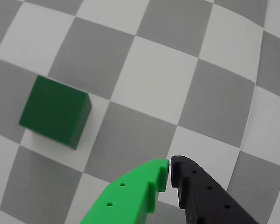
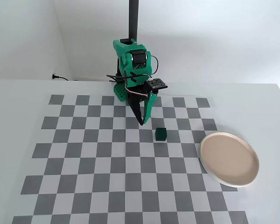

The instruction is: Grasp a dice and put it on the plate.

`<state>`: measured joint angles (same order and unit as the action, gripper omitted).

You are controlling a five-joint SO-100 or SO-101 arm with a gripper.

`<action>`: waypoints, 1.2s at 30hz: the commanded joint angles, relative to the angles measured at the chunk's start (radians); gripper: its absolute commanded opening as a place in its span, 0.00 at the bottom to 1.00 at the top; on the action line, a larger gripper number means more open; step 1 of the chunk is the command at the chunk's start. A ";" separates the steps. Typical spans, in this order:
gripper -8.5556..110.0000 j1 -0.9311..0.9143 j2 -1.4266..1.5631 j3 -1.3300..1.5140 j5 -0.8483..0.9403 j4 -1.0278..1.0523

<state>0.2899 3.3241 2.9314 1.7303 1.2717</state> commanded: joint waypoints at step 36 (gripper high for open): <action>0.24 0.186 -0.723 -0.360 -0.250 -0.319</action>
<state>0.4909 2.6047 2.6430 1.4650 0.9894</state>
